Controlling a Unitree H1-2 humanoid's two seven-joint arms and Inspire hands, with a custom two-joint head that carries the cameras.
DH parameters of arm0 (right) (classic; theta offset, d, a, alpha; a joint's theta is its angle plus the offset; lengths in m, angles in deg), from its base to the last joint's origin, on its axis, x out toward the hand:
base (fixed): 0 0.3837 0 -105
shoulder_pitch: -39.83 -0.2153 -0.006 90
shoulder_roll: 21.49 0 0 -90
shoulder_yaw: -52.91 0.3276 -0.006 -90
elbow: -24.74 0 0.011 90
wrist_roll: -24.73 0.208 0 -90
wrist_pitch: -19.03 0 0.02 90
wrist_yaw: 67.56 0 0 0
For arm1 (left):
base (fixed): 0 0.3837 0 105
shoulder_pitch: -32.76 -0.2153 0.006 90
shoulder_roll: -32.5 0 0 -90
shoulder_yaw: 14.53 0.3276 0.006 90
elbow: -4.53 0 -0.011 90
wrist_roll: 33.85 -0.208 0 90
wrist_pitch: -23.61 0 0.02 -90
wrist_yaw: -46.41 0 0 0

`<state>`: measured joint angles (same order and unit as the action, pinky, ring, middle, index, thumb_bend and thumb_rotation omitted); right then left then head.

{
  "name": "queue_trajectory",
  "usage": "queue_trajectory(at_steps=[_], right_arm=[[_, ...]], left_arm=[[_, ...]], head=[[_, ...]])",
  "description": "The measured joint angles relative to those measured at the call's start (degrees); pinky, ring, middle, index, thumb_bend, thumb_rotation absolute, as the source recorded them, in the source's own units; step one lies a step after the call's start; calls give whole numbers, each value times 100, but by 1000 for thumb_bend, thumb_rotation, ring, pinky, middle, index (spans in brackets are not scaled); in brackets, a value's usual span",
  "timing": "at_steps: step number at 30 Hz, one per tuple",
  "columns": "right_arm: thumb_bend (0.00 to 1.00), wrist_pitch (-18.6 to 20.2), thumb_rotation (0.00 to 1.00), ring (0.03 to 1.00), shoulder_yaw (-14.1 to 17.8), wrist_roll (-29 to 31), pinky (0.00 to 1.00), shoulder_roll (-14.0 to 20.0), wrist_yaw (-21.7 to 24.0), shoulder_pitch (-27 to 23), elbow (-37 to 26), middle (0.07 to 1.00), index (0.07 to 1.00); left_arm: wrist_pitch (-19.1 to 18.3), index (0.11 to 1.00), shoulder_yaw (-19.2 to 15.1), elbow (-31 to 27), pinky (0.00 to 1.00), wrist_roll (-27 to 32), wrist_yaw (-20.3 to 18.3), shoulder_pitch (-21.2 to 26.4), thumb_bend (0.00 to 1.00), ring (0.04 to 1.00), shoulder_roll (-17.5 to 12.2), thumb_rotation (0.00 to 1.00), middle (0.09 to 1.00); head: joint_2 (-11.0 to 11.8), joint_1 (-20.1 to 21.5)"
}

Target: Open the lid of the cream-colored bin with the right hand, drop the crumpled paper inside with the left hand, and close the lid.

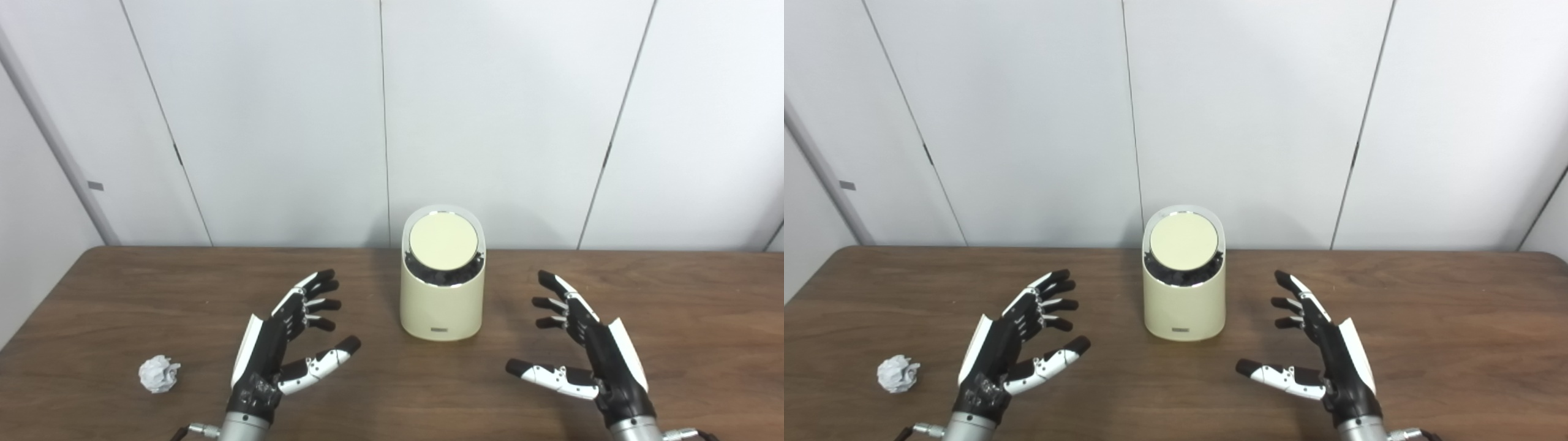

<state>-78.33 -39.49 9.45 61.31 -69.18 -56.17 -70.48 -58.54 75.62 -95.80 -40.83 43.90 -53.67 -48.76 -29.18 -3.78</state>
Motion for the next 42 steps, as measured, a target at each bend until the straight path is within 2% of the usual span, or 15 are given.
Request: queue_trajectory(at_steps=[3,4,7,9,13,15,19,20,25,29,35,37,39,42], right_arm=[[749,0,309,801,-3,-1,664,0,0,0,-2,903,885],[746,0,295,804,-4,-1,661,0,1,0,-3,906,886],[740,0,267,805,-10,0,656,-1,7,0,-3,908,887],[735,0,250,806,-16,-1,652,-2,12,0,-2,909,887],[739,1,235,805,-34,-20,644,-8,16,0,-10,907,886],[738,1,237,801,-47,-51,640,-10,17,-1,-16,904,884],[743,-15,252,801,-48,-67,642,-10,16,-1,-2,898,880],[739,-20,255,799,-48,-68,642,-11,14,-2,9,897,879],[731,-53,294,797,-54,-119,663,-39,-37,-3,91,884,868],[724,-44,331,808,-88,-250,672,-65,-90,-20,104,892,873],[721,47,383,830,-102,-475,727,-78,-92,-248,103,895,877],[730,174,402,842,-101,-545,745,-78,-79,-392,78,905,901],[771,520,440,858,-106,-616,757,-73,-10,-548,-43,916,954],[808,947,430,877,-112,-654,766,-41,163,-854,-96,928,989]], left_arm=[[3,778,-3,0,554,-21,20,0,665,658,0,153,735],[3,791,-7,1,551,-34,24,0,664,660,0,157,747],[-24,905,-3,-4,591,-12,-18,0,690,732,-22,191,849],[-45,921,0,-7,599,28,-55,0,702,744,-52,170,862],[-28,788,-5,-3,580,7,-30,0,679,652,-56,64,726],[-9,759,-5,1,575,5,-13,0,671,637,-51,41,702],[7,773,-2,14,552,10,-9,0,660,652,-47,55,743],[20,775,-2,26,548,12,-9,0,655,653,-46,53,747],[116,785,0,138,546,11,-7,0,649,654,-44,93,752],[211,821,-7,175,573,4,1,3,648,705,-47,157,798],[204,847,-57,180,630,5,-8,28,657,749,-160,175,821],[202,848,-75,179,636,-8,-6,50,660,744,-202,185,819],[202,849,-87,179,641,-49,-4,74,657,741,-216,179,819],[202,848,-85,179,635,-106,-8,81,658,740,-219,173,819]], head=[[-9,62],[-9,79],[-9,88],[-9,97],[-9,97],[-9,97],[87,184],[166,211],[272,299],[386,334],[474,387],[492,413],[501,431],[519,439]])
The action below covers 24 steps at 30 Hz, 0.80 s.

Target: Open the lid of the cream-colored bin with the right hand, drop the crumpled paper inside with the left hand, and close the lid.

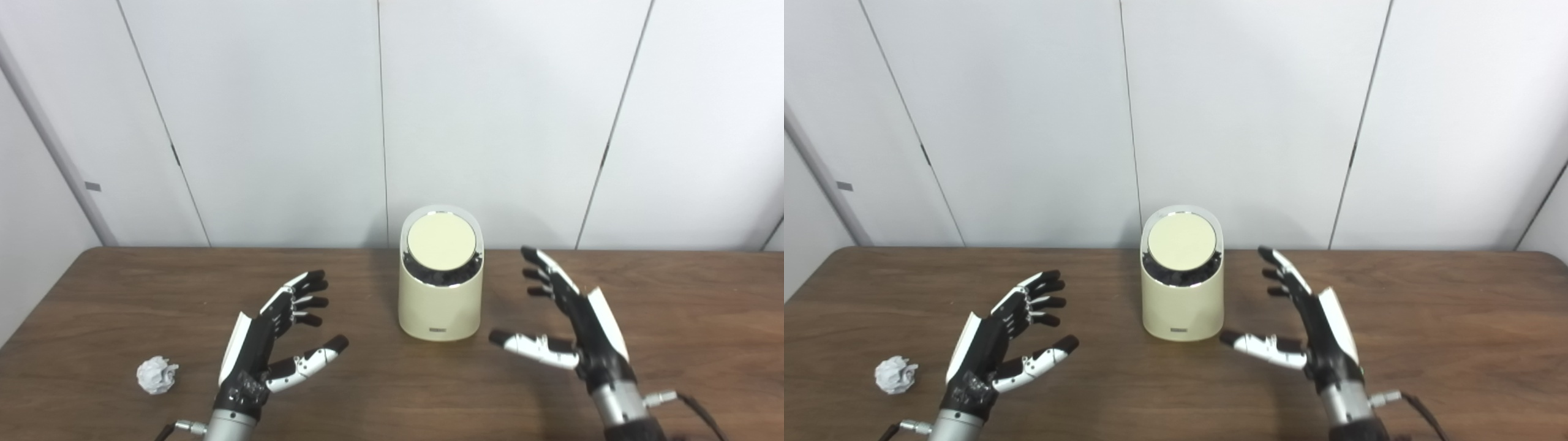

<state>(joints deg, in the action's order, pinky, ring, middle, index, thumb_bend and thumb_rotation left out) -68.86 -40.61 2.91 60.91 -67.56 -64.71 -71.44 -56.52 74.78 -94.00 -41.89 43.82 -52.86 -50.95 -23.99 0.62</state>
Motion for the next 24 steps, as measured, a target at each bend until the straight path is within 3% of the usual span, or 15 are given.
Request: queue_trajectory(at_steps=[6,10,15,24], right_arm=[[820,604,416,897,-5,-33,769,143,260,-605,-26,945,991],[802,719,384,913,-34,-135,798,212,270,-992,-14,939,946],[795,801,339,874,-144,-243,730,214,274,-1439,147,947,929],[791,1103,399,845,-422,-663,678,213,265,-1956,552,916,943]], left_arm=[[0,843,-4,0,632,5,-3,1,668,745,3,172,814],[1,839,-5,0,633,4,-1,4,660,741,4,162,810],[2,843,-15,0,646,31,-3,9,653,750,4,160,814],[3,842,-34,14,643,25,-5,23,654,745,1,162,813]], head=[[26,18],[18,18],[0,35],[0,62]])
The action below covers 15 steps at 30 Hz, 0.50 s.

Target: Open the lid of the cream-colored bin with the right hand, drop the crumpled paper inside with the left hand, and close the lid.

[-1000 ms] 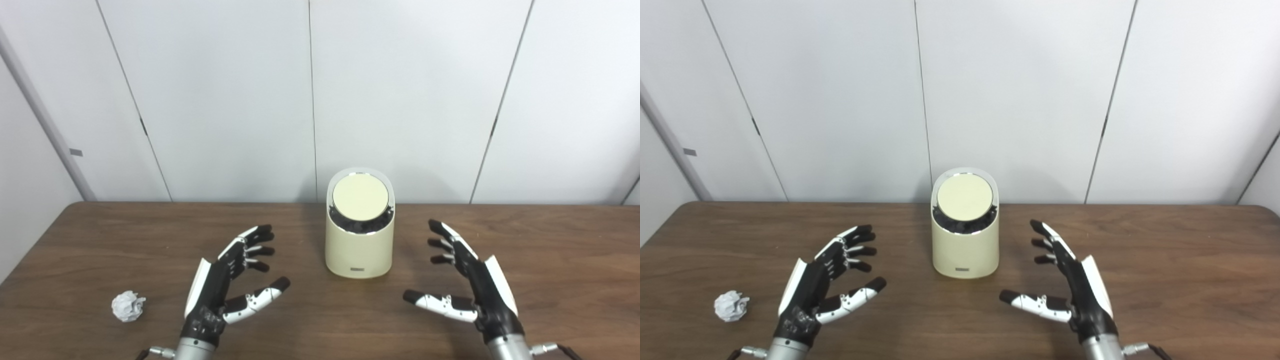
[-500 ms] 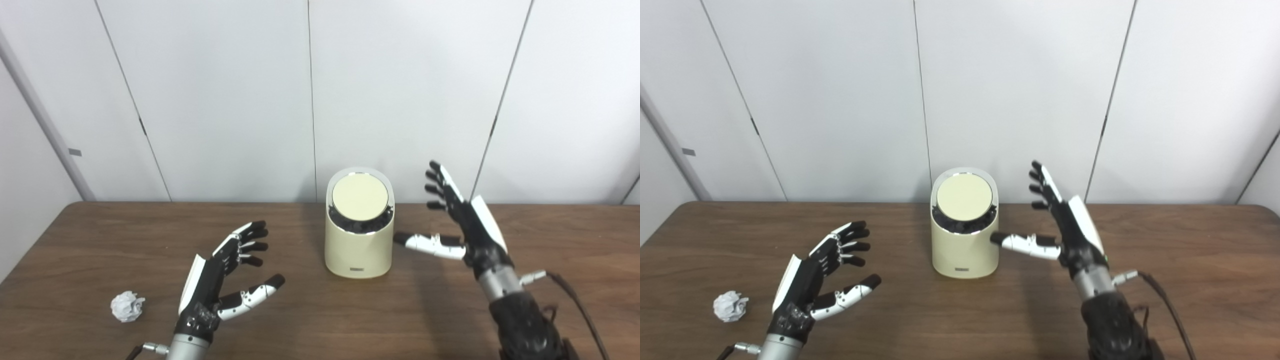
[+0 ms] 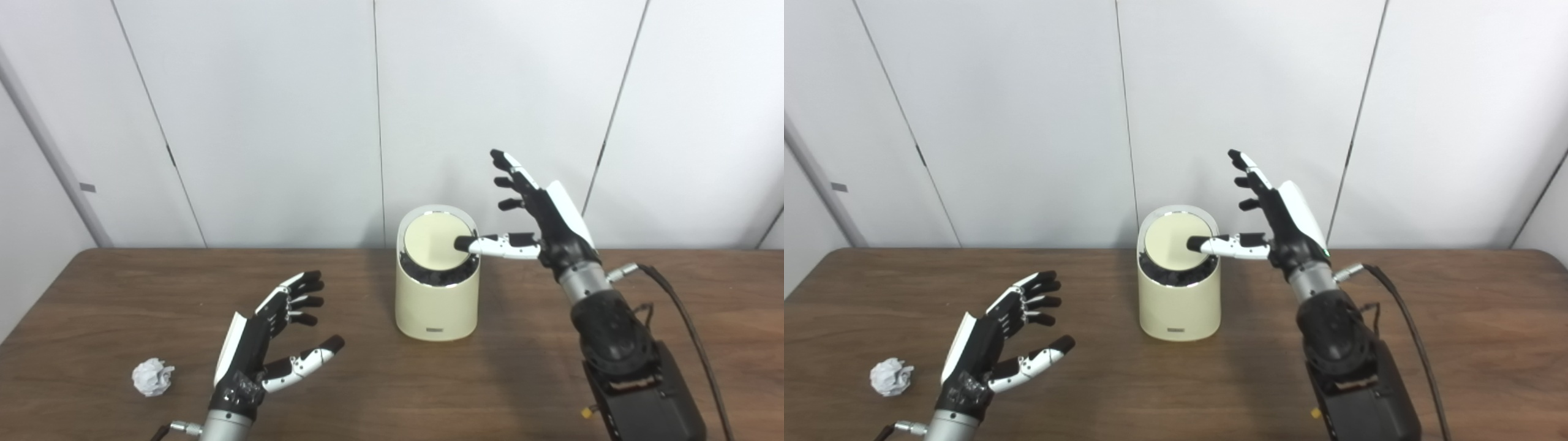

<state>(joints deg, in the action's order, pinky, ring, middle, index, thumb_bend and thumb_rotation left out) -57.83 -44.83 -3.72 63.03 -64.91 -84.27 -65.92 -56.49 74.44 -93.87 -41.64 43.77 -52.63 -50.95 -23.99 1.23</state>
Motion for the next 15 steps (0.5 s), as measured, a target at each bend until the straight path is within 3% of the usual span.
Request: queue_trajectory(at_steps=[8,13,15], right_arm=[[785,363,401,824,-225,-452,644,1,20,-388,196,912,937],[782,516,394,845,-289,-510,684,2,78,-474,356,921,941],[826,500,406,869,-332,-513,715,2,76,-497,466,928,940]], left_arm=[[0,836,5,60,639,6,-14,56,665,741,7,168,807],[0,835,12,95,654,-22,-14,61,670,746,12,188,806],[0,839,13,95,648,-22,-14,61,664,751,15,170,810]], head=[[-9,-17],[-35,-9],[-35,-9]])
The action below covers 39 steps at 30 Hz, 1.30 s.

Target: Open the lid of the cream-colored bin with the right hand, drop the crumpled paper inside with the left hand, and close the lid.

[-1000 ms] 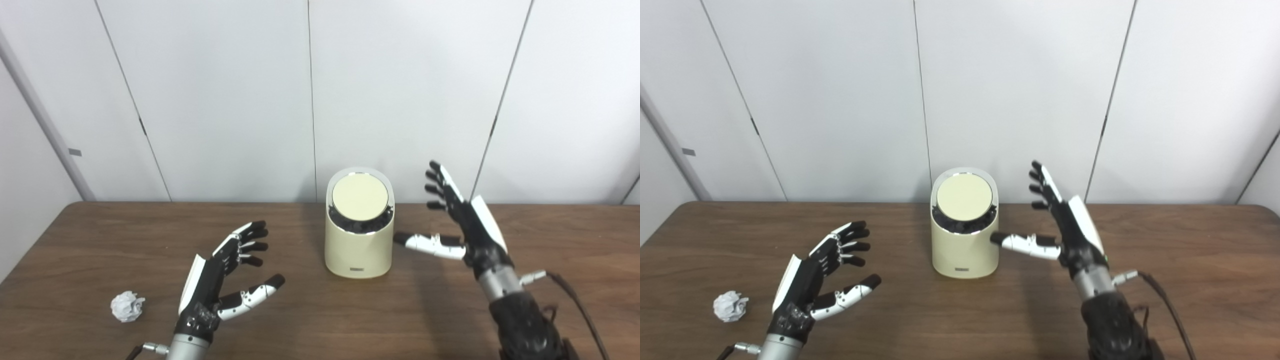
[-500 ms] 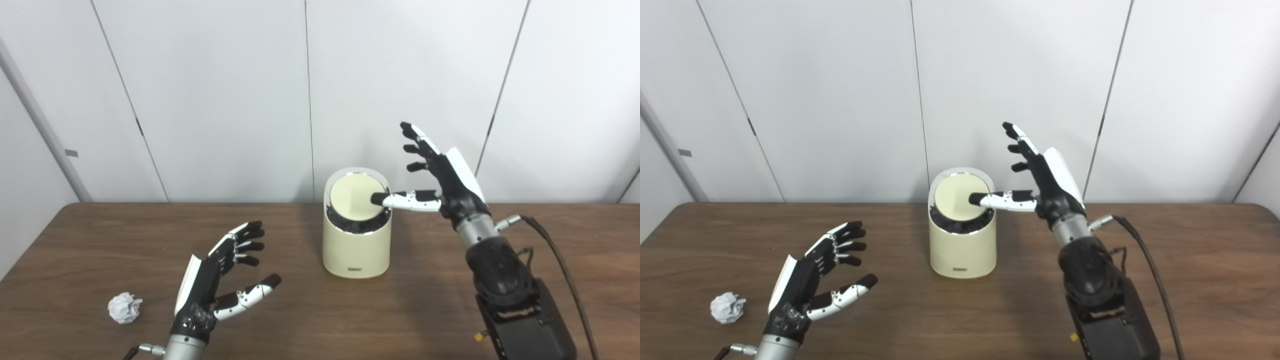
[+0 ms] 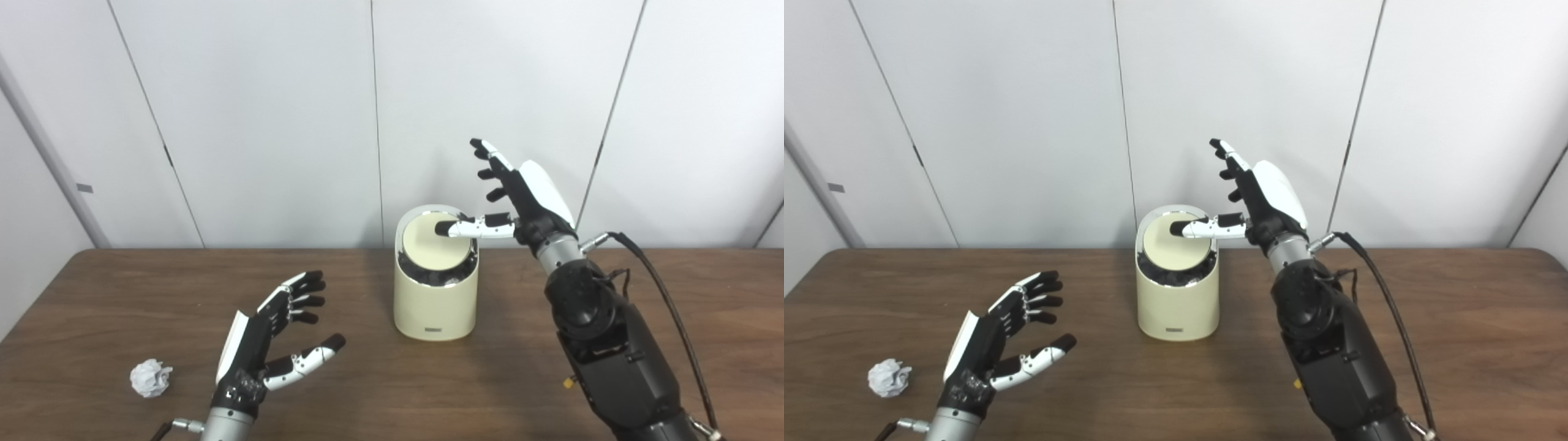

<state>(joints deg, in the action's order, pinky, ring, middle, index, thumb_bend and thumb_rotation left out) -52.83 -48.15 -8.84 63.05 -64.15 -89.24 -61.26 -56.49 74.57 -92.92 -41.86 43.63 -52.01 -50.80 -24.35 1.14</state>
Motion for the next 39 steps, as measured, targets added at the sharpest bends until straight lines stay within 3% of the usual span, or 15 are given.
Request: queue_trajectory(at_steps=[5,13,24,33,39], right_arm=[[888,-8,370,889,-62,0,741,3,0,-24,131,938,939],[883,-7,362,873,-160,-1,693,5,74,-39,213,942,950],[902,-11,314,861,-282,-124,715,10,94,-43,269,911,933],[891,-47,322,862,-324,-174,700,11,86,-42,404,912,929],[850,-43,303,842,-325,-173,639,15,89,-11,515,925,936]], left_arm=[[0,843,4,-1,640,14,-3,2,659,752,14,163,813],[-2,843,2,-5,646,56,-15,0,659,747,13,167,812],[-2,839,2,-8,646,56,-15,0,662,745,11,179,810],[-6,840,2,-31,646,88,-21,0,651,747,12,158,816],[-6,842,3,-78,660,111,-22,-3,655,747,8,180,815]], head=[[-52,35],[-97,53],[-149,44],[-202,35],[-229,44]])
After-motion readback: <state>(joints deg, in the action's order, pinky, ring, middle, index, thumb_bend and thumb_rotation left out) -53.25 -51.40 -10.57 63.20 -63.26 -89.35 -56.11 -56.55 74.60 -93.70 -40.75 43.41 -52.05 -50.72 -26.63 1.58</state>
